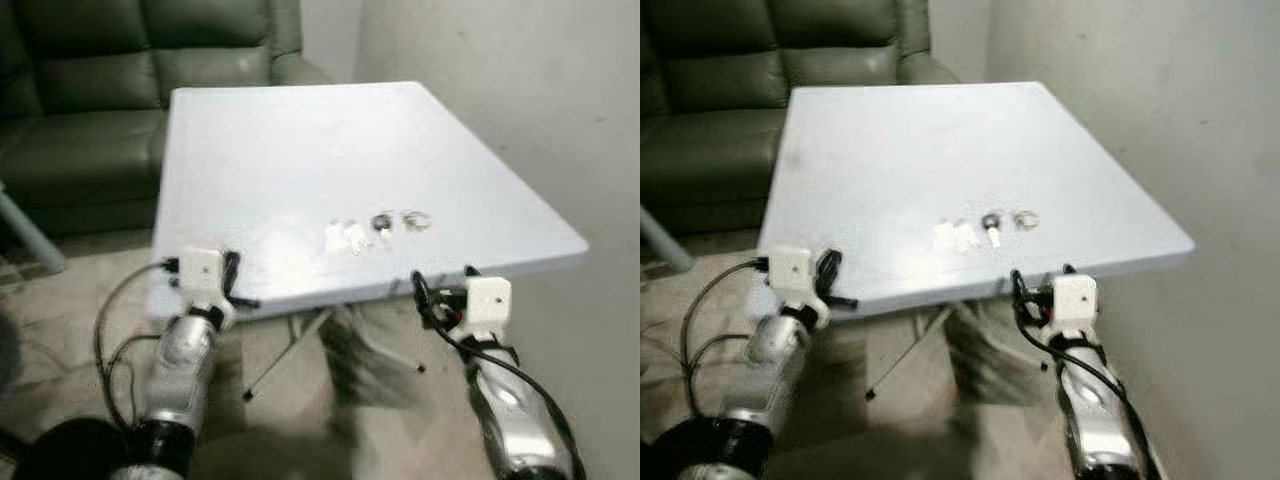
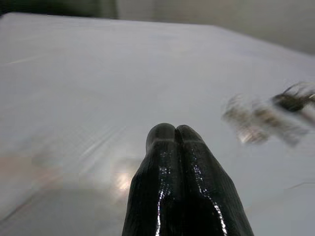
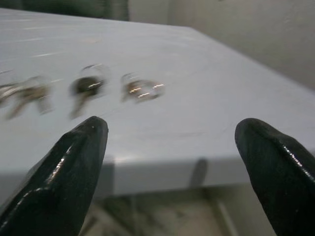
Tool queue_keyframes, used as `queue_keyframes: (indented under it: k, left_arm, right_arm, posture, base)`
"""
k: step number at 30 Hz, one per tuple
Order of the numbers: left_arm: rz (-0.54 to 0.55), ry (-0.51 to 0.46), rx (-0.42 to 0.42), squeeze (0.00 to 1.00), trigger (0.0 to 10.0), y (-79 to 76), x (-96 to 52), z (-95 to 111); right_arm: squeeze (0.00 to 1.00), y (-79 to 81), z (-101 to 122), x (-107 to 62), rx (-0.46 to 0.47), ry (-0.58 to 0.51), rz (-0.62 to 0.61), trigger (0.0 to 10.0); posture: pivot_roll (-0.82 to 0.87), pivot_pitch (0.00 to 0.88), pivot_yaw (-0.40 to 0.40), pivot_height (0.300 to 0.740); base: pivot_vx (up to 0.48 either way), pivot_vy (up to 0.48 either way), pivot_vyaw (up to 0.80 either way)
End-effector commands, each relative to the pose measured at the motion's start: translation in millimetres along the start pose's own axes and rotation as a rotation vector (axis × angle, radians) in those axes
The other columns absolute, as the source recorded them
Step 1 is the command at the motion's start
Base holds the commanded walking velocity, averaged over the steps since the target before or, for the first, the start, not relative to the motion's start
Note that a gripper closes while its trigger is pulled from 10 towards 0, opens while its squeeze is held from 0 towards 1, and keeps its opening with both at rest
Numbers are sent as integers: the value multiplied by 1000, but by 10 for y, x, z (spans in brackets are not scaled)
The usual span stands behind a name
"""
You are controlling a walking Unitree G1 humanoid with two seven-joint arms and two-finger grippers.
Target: Hang keys on a hook
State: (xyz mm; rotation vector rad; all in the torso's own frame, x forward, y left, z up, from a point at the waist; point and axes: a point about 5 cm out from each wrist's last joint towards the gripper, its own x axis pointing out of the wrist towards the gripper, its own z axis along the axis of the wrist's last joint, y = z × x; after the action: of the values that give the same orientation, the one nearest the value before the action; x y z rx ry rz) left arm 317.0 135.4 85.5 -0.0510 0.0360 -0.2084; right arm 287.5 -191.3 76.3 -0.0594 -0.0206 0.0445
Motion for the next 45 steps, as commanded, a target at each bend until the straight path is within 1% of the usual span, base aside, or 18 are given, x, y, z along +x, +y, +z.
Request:
queue_keyframes:
  k: [1, 5, 11, 12, 13, 14, 16, 17, 19, 20, 23, 26, 31, 33, 35, 39, 42, 45]
  left_arm:
    - [36, -18, 19, 0, 10000, 133, -9, 65]
    - [46, -21, 36, 0, 10000, 138, -6, 75]
    - [11, -53, 36, 0, 10000, 85, 0, 121]
    - [-15, -62, 43, 0, 10000, 48, 8, 147]
    - [-15, -62, 43, 0, 10000, 48, 8, 147]
    - [-35, -68, 49, 0, 10000, 18, 17, 167]
    - [-52, -77, 64, 0, 10000, -9, 24, 195]
    - [-52, -77, 64, 0, 10000, -9, 24, 195]
    - [-67, -89, 76, 0, 10000, -47, 32, 227]
    - [-67, -89, 76, 0, 10000, -47, 32, 227]
    - [-86, -96, 81, 0, 10000, -84, 33, 237]
    - [-116, -103, 98, 0, 10000, -143, 28, 245]
    - [-124, -114, 92, 0, 10000, -186, -13, 243]
    - [-118, -116, 90, 0, 10000, -188, -29, 238]
    - [-110, -111, 80, 0, 10000, -189, -49, 225]
    - [-108, -105, 76, 0, 10000, -202, -98, 194]
    - [-107, -98, 69, 0, 10000, -218, -142, 168]
    - [-106, -94, 69, 0, 10000, -232, -179, 155]
  right_arm:
    - [0, 69, 36, 37, 5, -9, 27, 10000]
    - [0, 78, 41, 55, -6, -2, 39, 10000]
    - [0, 59, 62, 139, -17, 37, 68, 10000]
    - [0, 27, 105, 206, -49, 35, 82, 10000]
    - [0, 27, 105, 206, -49, 35, 82, 10000]
    - [0, 8, 154, 268, -85, 21, 101, 10000]
    - [0, 14, 233, 353, -113, -3, 139, 10000]
    - [0, 14, 233, 353, -113, -3, 139, 10000]
    - [0, 70, 358, 499, -135, -27, 208, 10000]
    - [0, 70, 358, 499, -135, -27, 208, 10000]
    - [0, 125, 432, 583, -150, -37, 251, 10000]
    - [0, 269, 590, 721, -168, -69, 343, 10000]
    - [0, 426, 714, 843, -202, -79, 445, 10000]
    - [0, 452, 728, 851, -197, -80, 468, 10000]
    - [0, 473, 730, 858, -218, -85, 490, 10000]
    - [0, 514, 692, 862, -215, -57, 533, 10000]
    - [0, 533, 658, 869, -245, -36, 546, 10000]
    - [0, 533, 621, 871, -246, -17, 555, 10000]
  posture:
    - [-1, 32, -44, 740]
    - [-1, 31, -45, 740]
    - [-1, 29, -50, 740]
    - [2, 29, -54, 740]
    - [2, 29, -54, 740]
    - [5, 28, -57, 740]
    - [7, 28, -58, 740]
    - [7, 28, -58, 740]
    - [11, 27, -63, 740]
    - [11, 27, -63, 740]
    - [16, 29, -67, 740]
    - [31, 32, -81, 740]
    - [49, 37, -101, 740]
    - [54, 41, -106, 740]
    - [57, 46, -112, 740]
    - [64, 57, -123, 740]
    - [67, 72, -131, 740]
    - [72, 88, -138, 740]
  base:
    - [345, 0, 0]
    - [82, 0, 0]
    - [0, 0, 0]
    - [0, 0, 0]
    - [0, 0, 0]
    - [0, 0, 0]
    - [0, 0, 0]
    - [0, 0, 0]
    - [0, 0, 0]
    - [0, 0, 0]
    - [0, 0, 0]
    - [0, 0, 0]
    - [0, 0, 0]
    - [0, 0, 0]
    - [0, 0, 0]
    - [0, 0, 0]
    - [0, 0, 0]
    - [0, 0, 0]
